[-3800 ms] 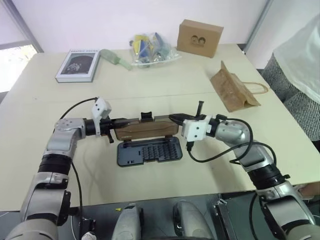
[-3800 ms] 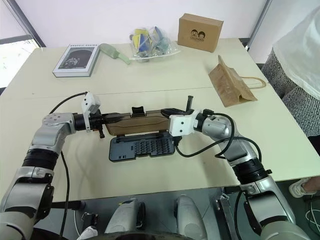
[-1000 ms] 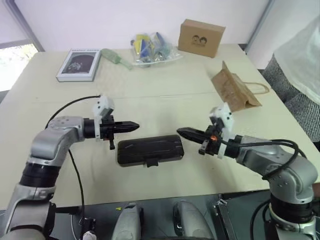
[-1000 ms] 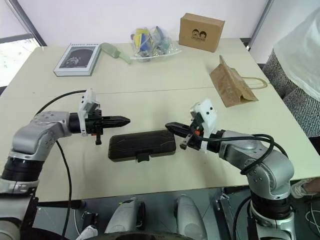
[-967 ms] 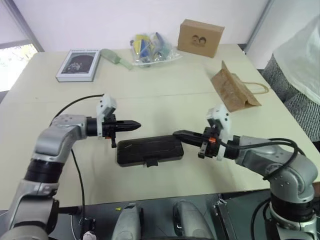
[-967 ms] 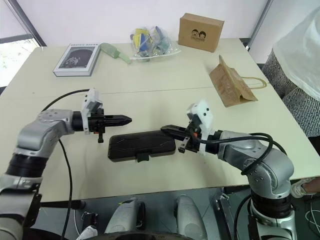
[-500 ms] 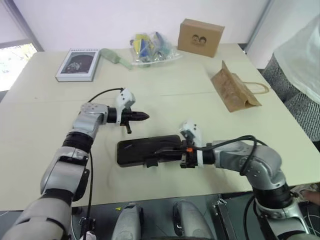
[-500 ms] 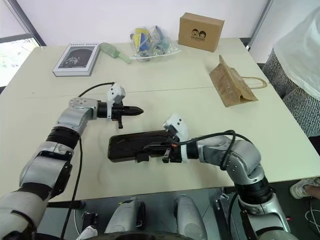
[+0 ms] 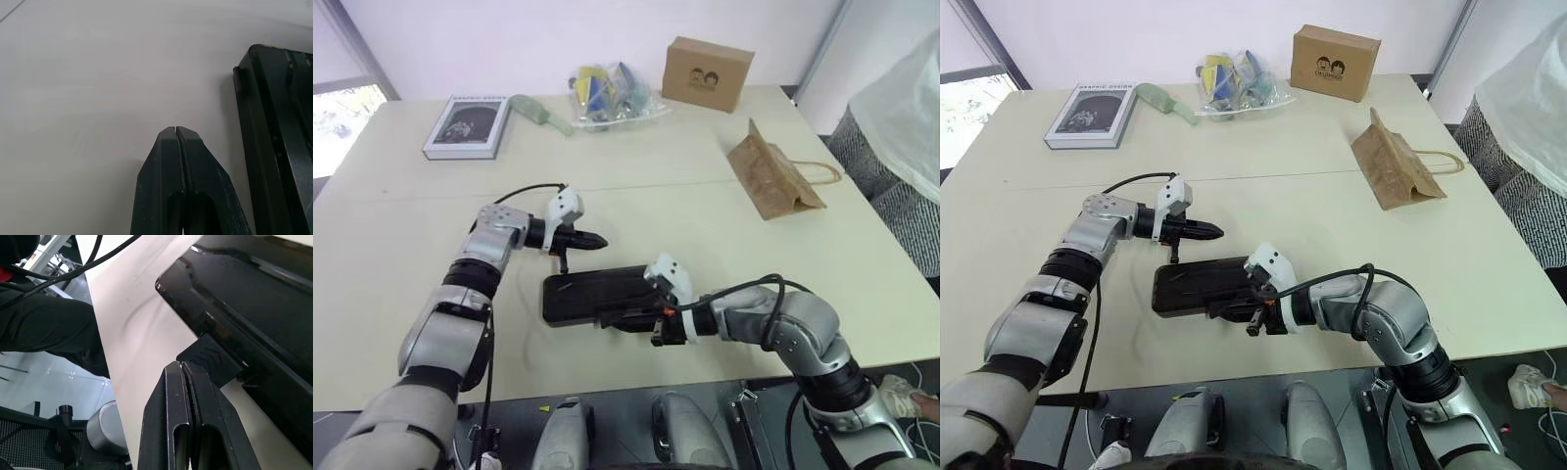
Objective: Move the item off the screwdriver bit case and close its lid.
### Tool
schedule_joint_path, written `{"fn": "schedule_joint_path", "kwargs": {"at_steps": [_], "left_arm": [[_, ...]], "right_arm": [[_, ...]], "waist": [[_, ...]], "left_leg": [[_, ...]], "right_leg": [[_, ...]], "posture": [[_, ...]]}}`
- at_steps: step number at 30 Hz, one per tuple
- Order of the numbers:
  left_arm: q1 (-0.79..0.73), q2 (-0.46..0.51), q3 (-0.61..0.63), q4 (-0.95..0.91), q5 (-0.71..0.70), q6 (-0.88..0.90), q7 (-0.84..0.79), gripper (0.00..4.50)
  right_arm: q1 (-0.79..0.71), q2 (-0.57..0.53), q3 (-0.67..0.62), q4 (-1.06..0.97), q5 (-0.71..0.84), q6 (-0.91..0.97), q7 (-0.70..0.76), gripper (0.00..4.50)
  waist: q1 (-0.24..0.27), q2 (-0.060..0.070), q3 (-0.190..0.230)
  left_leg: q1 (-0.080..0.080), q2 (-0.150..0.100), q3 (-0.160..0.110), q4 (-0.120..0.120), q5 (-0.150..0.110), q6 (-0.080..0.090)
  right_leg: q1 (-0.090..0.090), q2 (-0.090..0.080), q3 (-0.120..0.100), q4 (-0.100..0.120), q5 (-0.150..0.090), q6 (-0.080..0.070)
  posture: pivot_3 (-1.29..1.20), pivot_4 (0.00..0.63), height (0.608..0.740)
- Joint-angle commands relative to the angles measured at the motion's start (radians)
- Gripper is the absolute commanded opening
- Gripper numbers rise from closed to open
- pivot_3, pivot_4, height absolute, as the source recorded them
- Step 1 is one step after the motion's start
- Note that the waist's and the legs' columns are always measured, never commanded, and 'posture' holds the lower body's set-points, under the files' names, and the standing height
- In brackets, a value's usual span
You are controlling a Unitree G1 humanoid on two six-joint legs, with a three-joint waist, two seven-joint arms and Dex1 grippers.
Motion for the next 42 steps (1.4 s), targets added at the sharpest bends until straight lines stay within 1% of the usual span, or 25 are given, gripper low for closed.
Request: {"fn": "schedule_joint_path", "kwargs": {"at_steps": [1,5,15,21,27,33,42], "left_arm": [[-0.014,-0.012,0.011,-0.014,0.009,-0.020,-0.005,0.00],[-0.001,-0.024,0.007,-0.031,0.014,-0.019,-0.019,0.00],[0.041,-0.019,-0.008,-0.101,0.025,-0.009,-0.064,0.00],[0.051,-0.019,-0.007,-0.130,0.024,0.006,-0.069,0.00],[0.063,-0.015,-0.007,-0.149,0.024,0.014,-0.071,0.00],[0.063,-0.011,-0.005,-0.157,0.026,0.020,-0.064,0.00],[0.057,-0.017,-0.004,-0.153,0.027,0.010,-0.054,0.00]], "right_arm": [[0.007,0.006,0.011,-0.030,-0.002,0.000,-0.005,0.02],[0.012,0.016,0.013,-0.022,-0.015,-0.005,-0.020,0.02],[0.036,0.053,0.040,0.008,-0.068,-0.027,-0.052,0.02],[0.038,0.070,0.049,0.031,-0.092,-0.030,-0.061,0.02],[0.051,0.085,0.070,0.034,-0.109,-0.031,-0.066,0.02],[0.049,0.110,0.077,0.072,-0.135,-0.006,-0.089,0.02],[0.039,0.080,0.120,0.093,-0.183,0.029,-0.092,0.02]], "waist": [[-0.001,0.000,0.000],[-0.001,0.000,0.000],[-0.007,-0.002,-0.001],[-0.012,-0.003,-0.002],[-0.029,-0.004,-0.002],[-0.031,-0.005,-0.003],[-0.031,-0.009,-0.007]], "left_leg": [[0.000,0.000,0.000,0.000,0.000,0.000],[0.000,0.000,0.000,0.000,0.000,0.000],[0.001,0.001,0.000,0.000,0.000,0.000],[0.002,0.001,0.000,0.000,0.000,0.000],[0.002,0.001,-0.001,0.000,0.000,0.000],[0.003,0.002,-0.002,0.000,0.000,0.000],[0.005,0.002,-0.002,0.000,0.000,0.000]], "right_leg": [[0.000,0.000,0.000,0.000,0.000,0.000],[0.000,0.000,0.000,0.000,0.000,0.000],[0.000,0.001,0.000,0.001,0.000,0.000],[0.001,0.002,0.000,0.001,0.000,0.000],[0.001,0.002,0.000,0.002,0.000,0.000],[0.001,0.003,0.000,0.002,0.000,0.000],[0.003,0.003,0.000,0.002,0.000,-0.001]], "posture": [[0.00,0.150,0.740],[0.00,0.150,0.740],[0.00,0.150,0.740],[0.00,0.150,0.740],[0.00,0.150,0.740],[0.00,0.150,0.740],[0.00,0.150,0.740]]}}
